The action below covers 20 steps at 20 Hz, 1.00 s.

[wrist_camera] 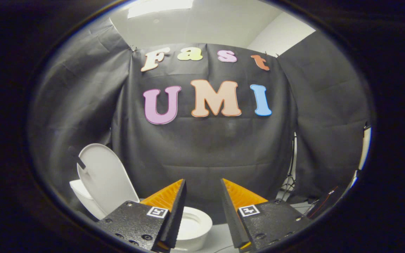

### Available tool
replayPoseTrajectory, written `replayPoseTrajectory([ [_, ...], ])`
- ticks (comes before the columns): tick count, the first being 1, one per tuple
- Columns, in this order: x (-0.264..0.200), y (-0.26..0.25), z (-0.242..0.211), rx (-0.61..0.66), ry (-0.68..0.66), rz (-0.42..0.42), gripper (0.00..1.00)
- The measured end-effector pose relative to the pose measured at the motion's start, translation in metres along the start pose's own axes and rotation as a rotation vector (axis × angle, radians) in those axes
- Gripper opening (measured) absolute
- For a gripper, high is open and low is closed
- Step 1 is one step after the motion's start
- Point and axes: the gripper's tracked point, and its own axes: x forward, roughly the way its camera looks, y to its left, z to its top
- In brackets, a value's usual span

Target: Open the toilet lid.

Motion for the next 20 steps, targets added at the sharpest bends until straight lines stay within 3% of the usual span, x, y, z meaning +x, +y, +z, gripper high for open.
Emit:
replayPoseTrajectory([
  [20, -0.001, -0.035, -0.097, 0.132, 0.232, -0.011, 0.58],
])
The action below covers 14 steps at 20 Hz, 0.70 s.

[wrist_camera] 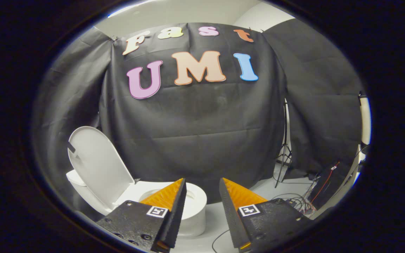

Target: Open the toilet lid.

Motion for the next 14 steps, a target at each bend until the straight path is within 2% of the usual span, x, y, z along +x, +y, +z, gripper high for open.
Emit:
replayPoseTrajectory([
  [14, -0.005, -0.035, -0.010, 0.038, 0.062, -0.015, 0.56],
])
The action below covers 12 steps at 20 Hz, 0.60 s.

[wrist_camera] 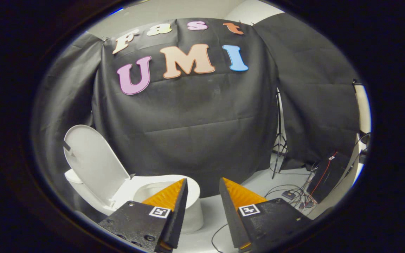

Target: Open the toilet lid.

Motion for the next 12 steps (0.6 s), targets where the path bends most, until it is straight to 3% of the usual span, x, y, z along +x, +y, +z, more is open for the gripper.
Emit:
replayPoseTrajectory([
  [9, 0.002, -0.005, 0.003, -0.017, 0.024, 0.018, 0.56],
  [12, 0.011, -0.003, 0.009, -0.037, 0.059, 0.088, 0.56],
])
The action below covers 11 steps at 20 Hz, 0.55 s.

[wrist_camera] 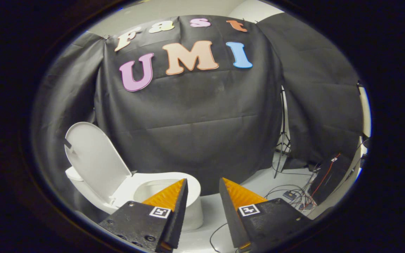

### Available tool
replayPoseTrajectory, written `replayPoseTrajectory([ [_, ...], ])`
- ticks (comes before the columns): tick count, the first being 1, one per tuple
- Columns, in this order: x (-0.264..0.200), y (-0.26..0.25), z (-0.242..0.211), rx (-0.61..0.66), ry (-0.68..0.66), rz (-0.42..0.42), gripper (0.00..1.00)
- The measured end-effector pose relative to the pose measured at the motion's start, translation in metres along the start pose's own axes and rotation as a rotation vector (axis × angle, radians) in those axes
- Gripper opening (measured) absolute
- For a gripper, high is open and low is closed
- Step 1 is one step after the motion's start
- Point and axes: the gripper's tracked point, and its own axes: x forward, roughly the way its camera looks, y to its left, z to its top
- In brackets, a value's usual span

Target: Open the toilet lid.

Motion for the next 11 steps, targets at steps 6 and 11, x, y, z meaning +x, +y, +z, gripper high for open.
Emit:
replayPoseTrajectory([
  [6, 0.025, -0.034, 0.038, -0.046, 0.001, 0.110, 0.56],
  [11, 0.040, -0.083, 0.073, -0.053, -0.067, 0.123, 0.56],
])
